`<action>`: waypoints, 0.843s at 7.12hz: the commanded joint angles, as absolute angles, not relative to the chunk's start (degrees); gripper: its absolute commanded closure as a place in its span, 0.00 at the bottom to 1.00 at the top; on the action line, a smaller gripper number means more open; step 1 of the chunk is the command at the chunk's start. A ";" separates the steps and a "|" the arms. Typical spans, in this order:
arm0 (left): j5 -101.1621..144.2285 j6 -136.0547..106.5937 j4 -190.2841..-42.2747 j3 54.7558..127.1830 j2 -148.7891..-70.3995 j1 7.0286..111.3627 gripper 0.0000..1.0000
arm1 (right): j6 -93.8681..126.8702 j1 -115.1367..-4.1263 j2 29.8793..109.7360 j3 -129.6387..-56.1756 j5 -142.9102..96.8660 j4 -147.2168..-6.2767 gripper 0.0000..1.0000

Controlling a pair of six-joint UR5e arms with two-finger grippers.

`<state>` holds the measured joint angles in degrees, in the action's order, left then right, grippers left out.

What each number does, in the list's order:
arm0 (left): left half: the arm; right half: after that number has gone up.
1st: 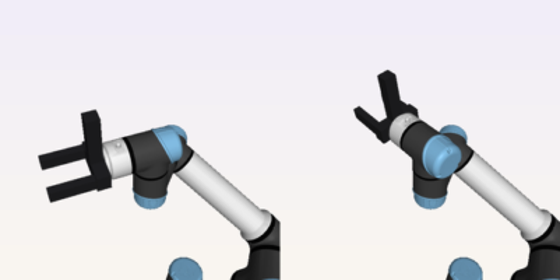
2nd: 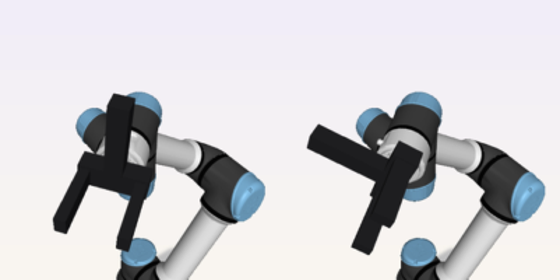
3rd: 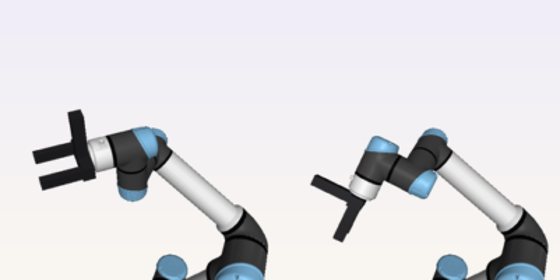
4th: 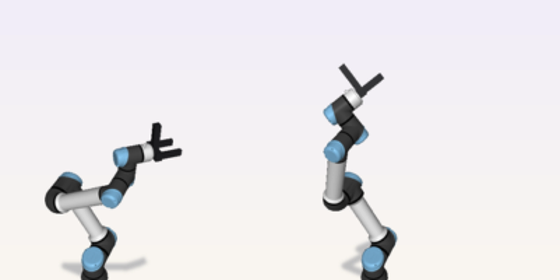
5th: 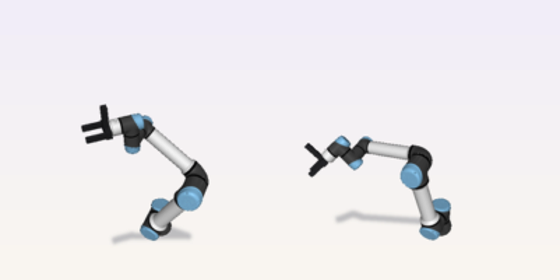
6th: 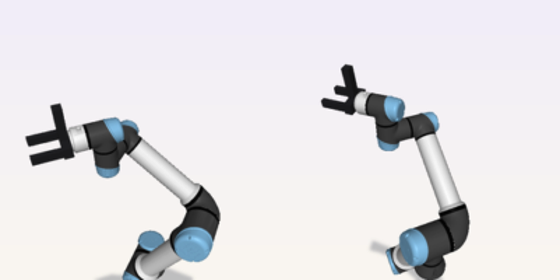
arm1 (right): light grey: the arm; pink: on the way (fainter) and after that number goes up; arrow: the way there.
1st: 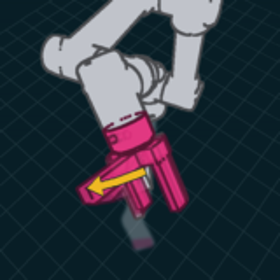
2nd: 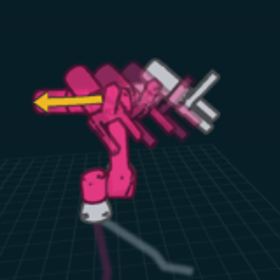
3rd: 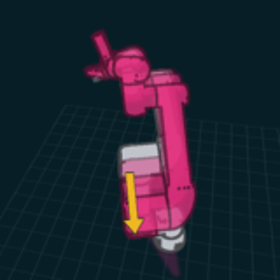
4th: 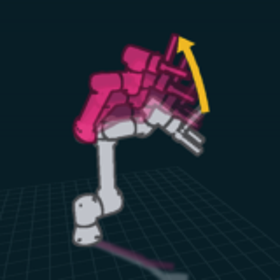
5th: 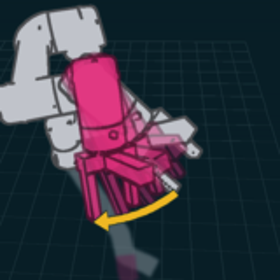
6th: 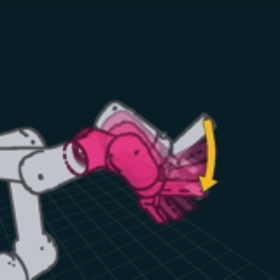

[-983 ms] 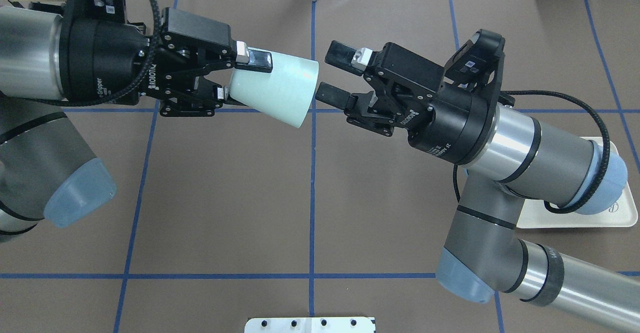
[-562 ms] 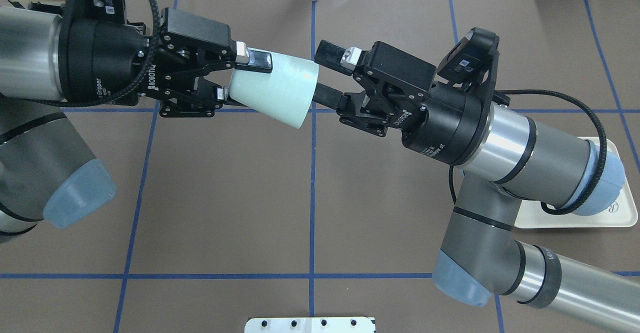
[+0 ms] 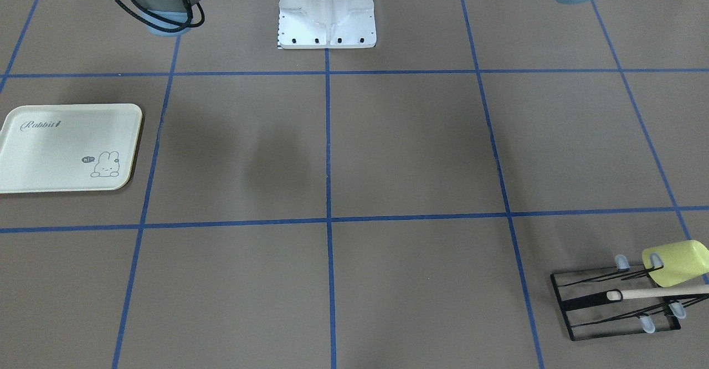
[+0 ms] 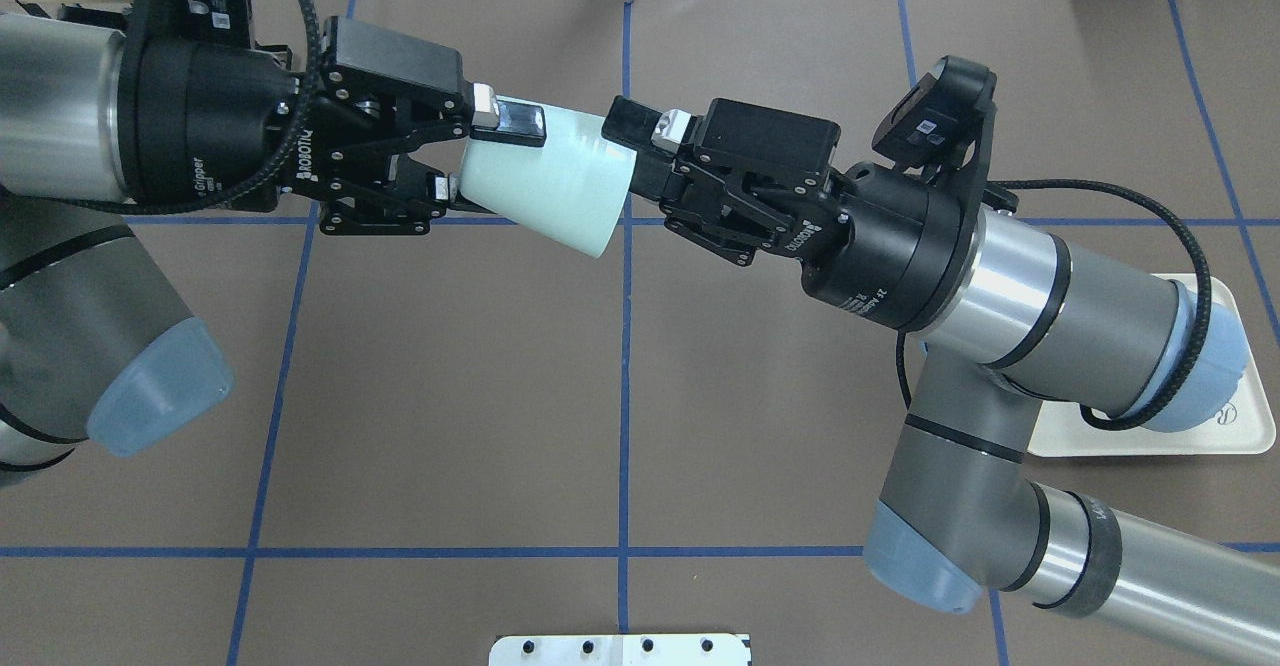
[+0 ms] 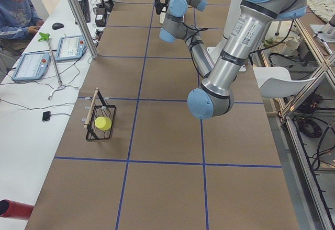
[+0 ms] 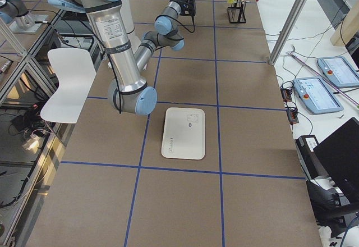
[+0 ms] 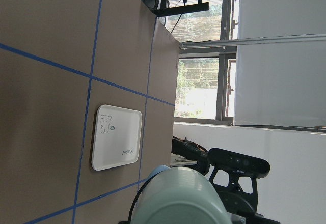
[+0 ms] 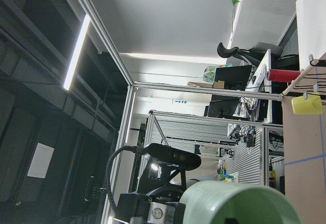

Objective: Left arm grabs green cup and hands to right arm on tray

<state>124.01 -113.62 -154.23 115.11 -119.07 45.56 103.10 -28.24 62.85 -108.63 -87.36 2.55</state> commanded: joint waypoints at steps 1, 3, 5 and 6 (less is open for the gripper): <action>124.01 -113.55 -154.25 115.22 -119.44 45.53 1.00 | 103.10 -28.21 62.67 -108.63 -87.36 2.55 0.60; 124.01 -113.55 -154.25 115.22 -119.62 45.53 1.00 | 103.10 -28.21 62.49 -108.54 -87.36 2.55 0.60; 124.01 -113.55 -154.25 115.22 -119.62 45.53 1.00 | 103.18 -28.21 62.49 -108.54 -87.36 2.46 0.61; 124.01 -113.38 -154.34 115.14 -119.62 45.53 0.62 | 103.18 -28.21 62.49 -108.63 -87.36 2.55 0.89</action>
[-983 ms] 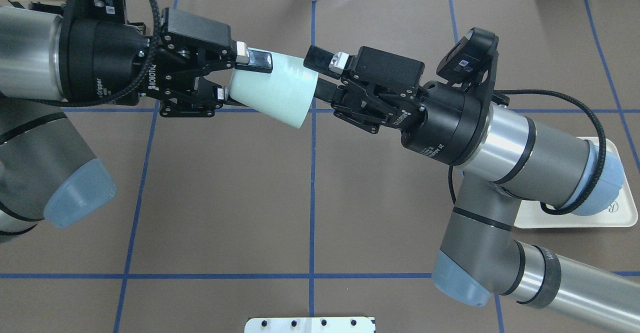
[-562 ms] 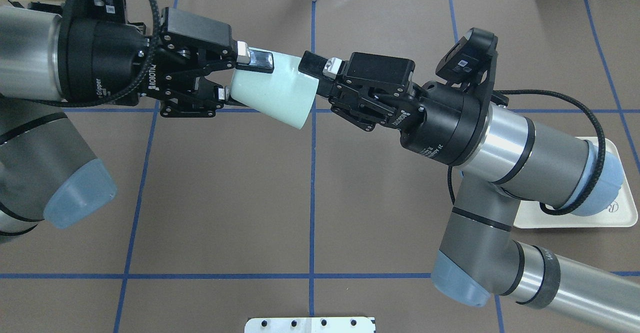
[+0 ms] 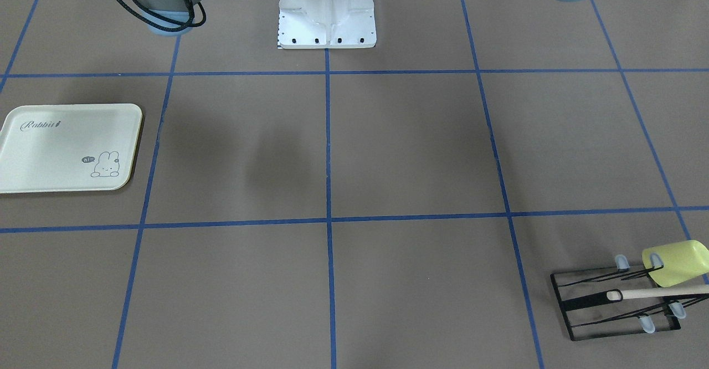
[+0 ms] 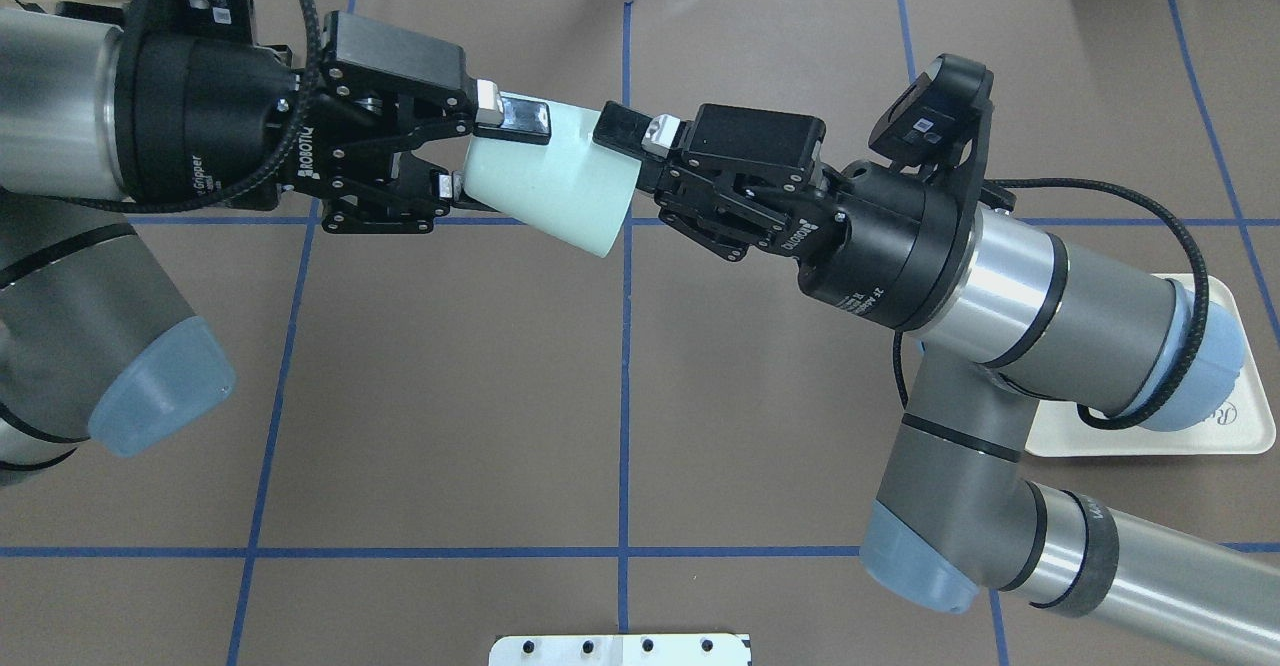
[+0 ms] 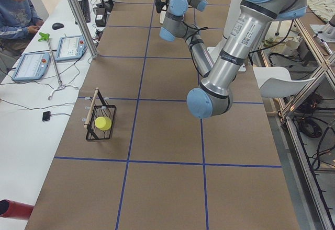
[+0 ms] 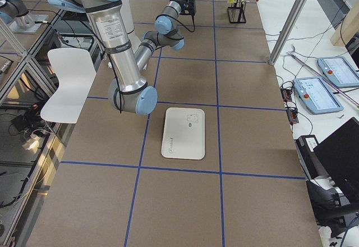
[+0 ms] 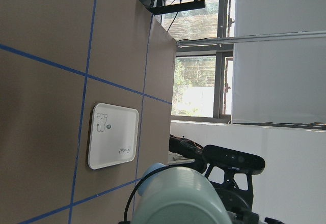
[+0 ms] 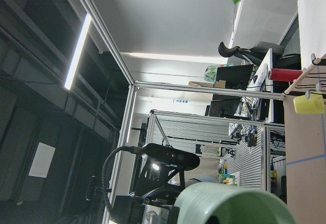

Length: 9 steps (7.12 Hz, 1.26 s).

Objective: Left arm grabs green cup and hands to right arm on tray

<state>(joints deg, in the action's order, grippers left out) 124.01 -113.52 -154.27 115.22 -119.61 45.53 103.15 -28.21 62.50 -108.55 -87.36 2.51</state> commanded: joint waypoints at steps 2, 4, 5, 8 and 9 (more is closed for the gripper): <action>124.01 -113.11 -154.25 114.87 -121.11 45.18 0.00 | 103.36 -28.21 62.49 -108.63 -87.36 2.81 1.00; 124.01 -112.07 -154.42 114.87 -121.03 45.26 0.00 | 103.71 -28.30 62.49 -109.07 -87.36 2.99 1.00; 124.01 -108.84 -154.16 114.70 -120.94 45.35 0.00 | 103.88 -28.47 62.58 -109.42 -87.36 2.99 1.00; 123.58 -108.02 -154.16 114.35 -120.59 45.88 0.00 | 103.89 -31.71 66.25 -109.34 -87.45 -1.82 1.00; 123.40 -107.84 -154.25 114.17 -120.15 45.88 0.00 | 103.89 -33.56 66.53 -109.25 -87.36 -6.02 1.00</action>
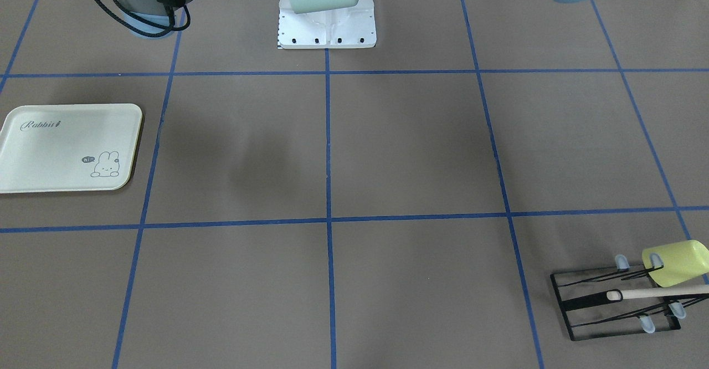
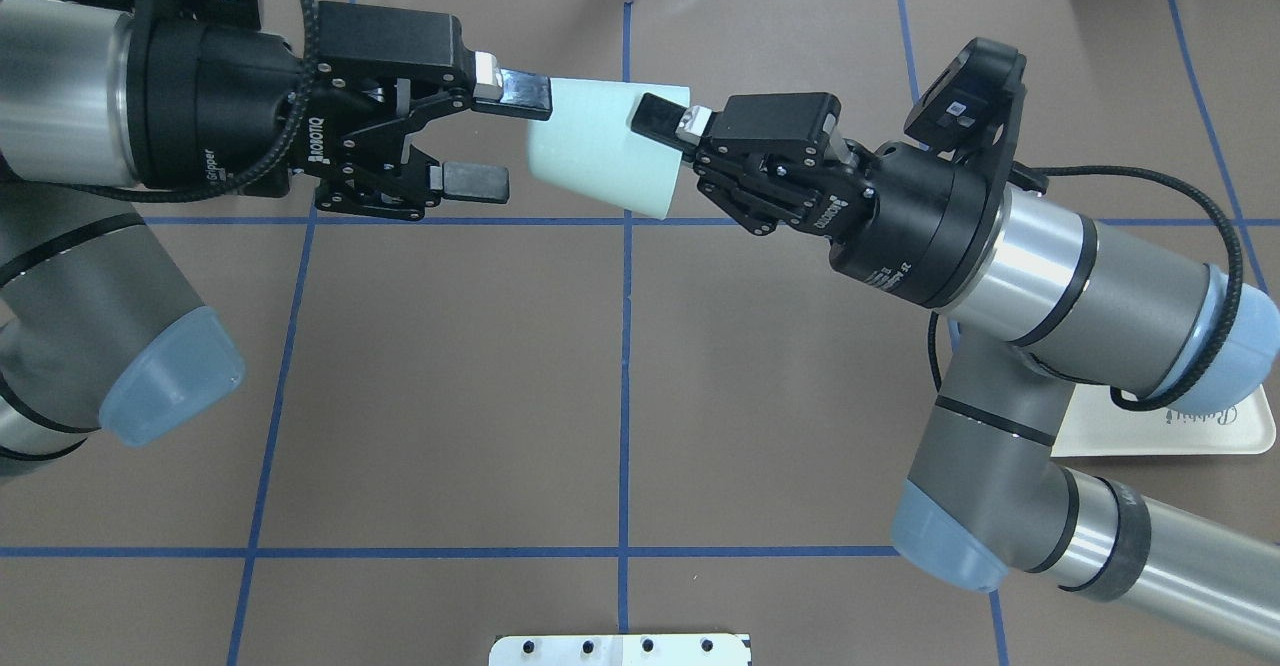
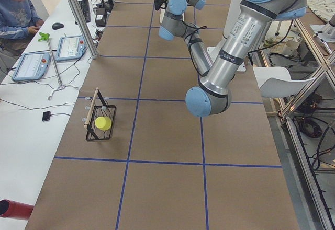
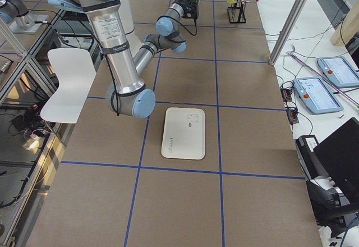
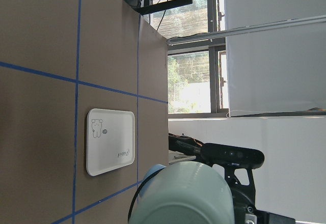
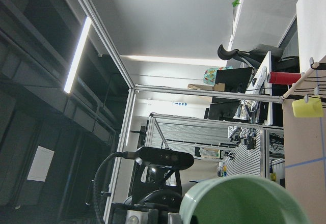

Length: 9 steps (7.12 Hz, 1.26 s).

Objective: Left arm grabs green cup and hands to right arm on tray

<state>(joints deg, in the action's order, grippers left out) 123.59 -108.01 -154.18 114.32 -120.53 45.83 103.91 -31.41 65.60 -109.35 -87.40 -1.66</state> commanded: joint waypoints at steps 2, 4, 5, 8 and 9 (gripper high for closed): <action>123.22 -106.71 -153.90 112.34 -119.44 45.79 0.00 | 103.62 -38.47 66.36 -109.42 -89.54 -21.11 1.00; 122.26 -99.89 -153.28 106.82 -119.36 45.88 0.00 | 102.84 -49.16 65.92 -110.30 -104.51 -37.63 1.00; 121.47 -96.10 -151.45 104.35 -119.36 45.88 0.00 | 100.22 -54.61 66.01 -110.56 -111.46 -42.49 1.00; 121.12 -72.86 -122.62 105.03 -119.44 48.15 0.00 | 81.03 -63.89 66.53 -114.67 -121.81 -67.66 1.00; 120.85 -65.03 -113.47 105.38 -118.40 50.60 0.00 | 74.94 -64.33 66.88 -116.44 -121.82 -75.77 1.00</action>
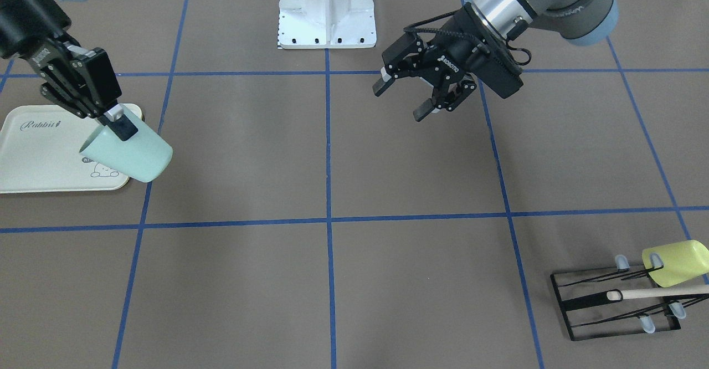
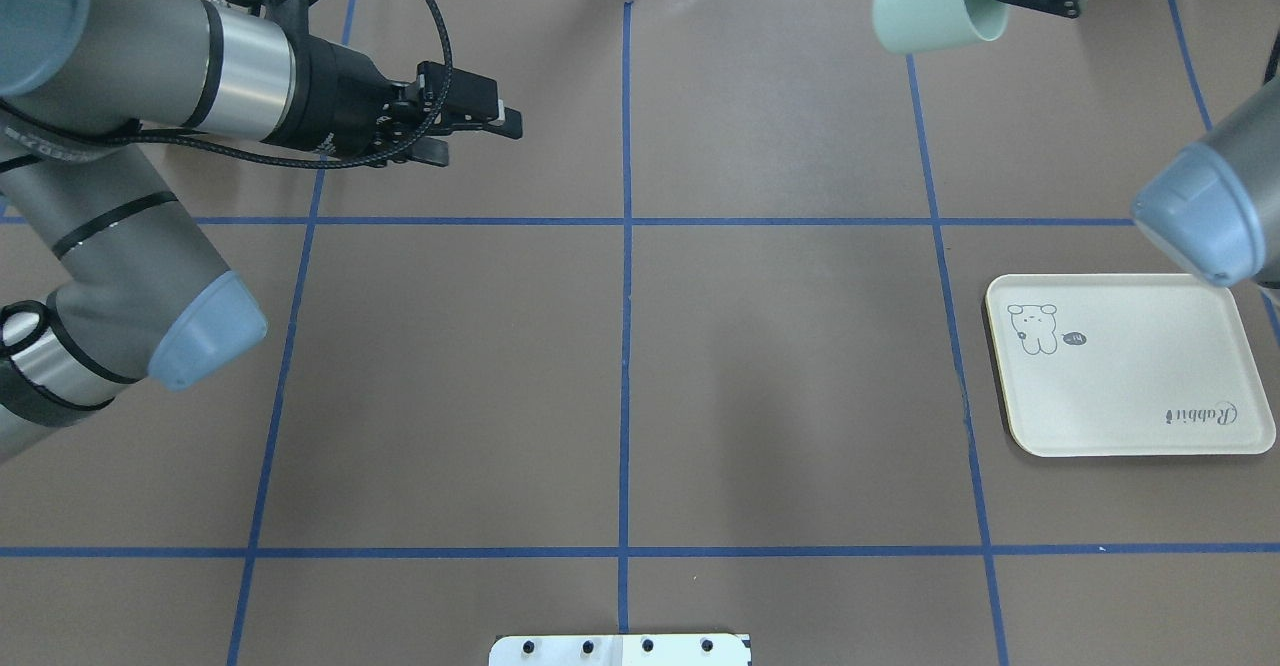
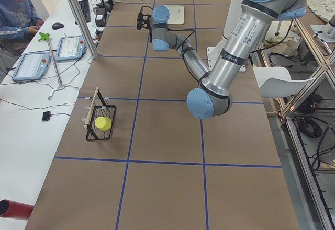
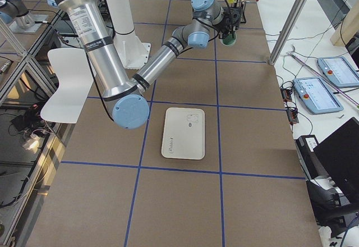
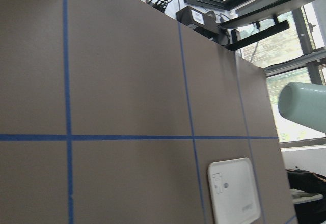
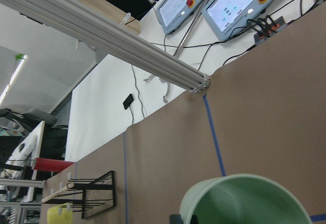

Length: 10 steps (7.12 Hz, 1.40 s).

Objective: Left arm grabs green cup and hands to right arm on tray

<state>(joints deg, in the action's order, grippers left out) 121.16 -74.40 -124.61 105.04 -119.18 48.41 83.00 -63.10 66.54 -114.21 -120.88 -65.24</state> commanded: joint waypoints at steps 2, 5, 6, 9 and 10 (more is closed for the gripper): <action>115.08 -49.82 -102.44 105.64 -113.58 53.43 0.00 | 60.55 -64.42 68.81 -119.17 -121.56 -91.32 1.00; 116.61 -14.79 -99.32 107.84 -99.09 66.39 0.00 | 41.86 -64.95 78.35 -123.20 -121.47 -100.03 1.00; 119.85 -8.50 -98.88 106.71 -96.09 71.49 0.00 | 40.53 -64.78 81.10 -124.61 -121.20 -99.85 1.00; 120.58 -4.66 -98.26 98.31 -89.93 75.75 0.00 | 33.75 -64.43 92.68 -124.37 -120.94 -88.65 1.00; 120.93 -4.66 -98.26 95.30 -89.48 76.81 0.00 | 35.75 -64.25 95.42 -123.58 -120.85 -83.90 1.00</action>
